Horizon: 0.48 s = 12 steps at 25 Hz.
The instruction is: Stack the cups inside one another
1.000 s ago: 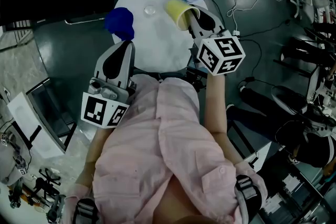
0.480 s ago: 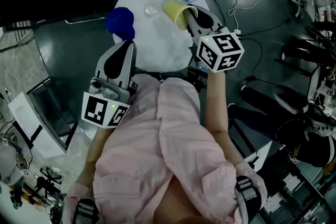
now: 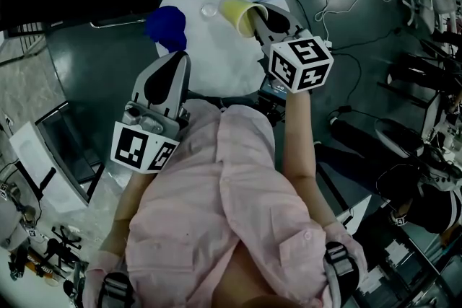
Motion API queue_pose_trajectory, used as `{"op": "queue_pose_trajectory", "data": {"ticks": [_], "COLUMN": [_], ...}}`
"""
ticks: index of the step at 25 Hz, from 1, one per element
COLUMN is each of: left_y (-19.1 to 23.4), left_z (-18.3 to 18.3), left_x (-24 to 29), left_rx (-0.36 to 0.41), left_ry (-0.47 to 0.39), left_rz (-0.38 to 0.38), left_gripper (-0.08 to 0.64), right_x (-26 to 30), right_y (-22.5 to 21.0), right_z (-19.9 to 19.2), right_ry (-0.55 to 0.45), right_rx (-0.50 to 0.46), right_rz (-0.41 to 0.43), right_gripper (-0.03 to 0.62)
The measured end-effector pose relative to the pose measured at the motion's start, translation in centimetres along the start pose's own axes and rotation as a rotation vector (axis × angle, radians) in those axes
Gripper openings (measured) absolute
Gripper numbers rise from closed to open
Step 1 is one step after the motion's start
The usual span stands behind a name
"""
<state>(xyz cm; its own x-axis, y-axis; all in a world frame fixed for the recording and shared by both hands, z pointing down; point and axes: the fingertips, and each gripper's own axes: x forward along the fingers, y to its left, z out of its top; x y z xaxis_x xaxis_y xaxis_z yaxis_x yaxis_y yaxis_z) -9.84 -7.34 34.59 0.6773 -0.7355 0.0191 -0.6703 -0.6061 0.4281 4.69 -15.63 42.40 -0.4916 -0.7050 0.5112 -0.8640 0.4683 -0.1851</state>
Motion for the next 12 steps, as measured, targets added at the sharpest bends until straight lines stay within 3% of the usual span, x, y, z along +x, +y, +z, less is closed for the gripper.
{"op": "queue_pose_trajectory", "data": {"ticks": [12], "left_y": [0.12], "left_z": [-0.06], "left_x": [0.01], "left_rx": [0.0], "left_ry": [-0.002], "left_rz": [0.003], "left_gripper": [0.018], "right_x": [0.74], "right_y": [-0.03], "right_z": [-0.76], "right_ry": [0.037], "right_rx": [-0.014], "right_rz": [0.015], "right_gripper": [0.04]}}
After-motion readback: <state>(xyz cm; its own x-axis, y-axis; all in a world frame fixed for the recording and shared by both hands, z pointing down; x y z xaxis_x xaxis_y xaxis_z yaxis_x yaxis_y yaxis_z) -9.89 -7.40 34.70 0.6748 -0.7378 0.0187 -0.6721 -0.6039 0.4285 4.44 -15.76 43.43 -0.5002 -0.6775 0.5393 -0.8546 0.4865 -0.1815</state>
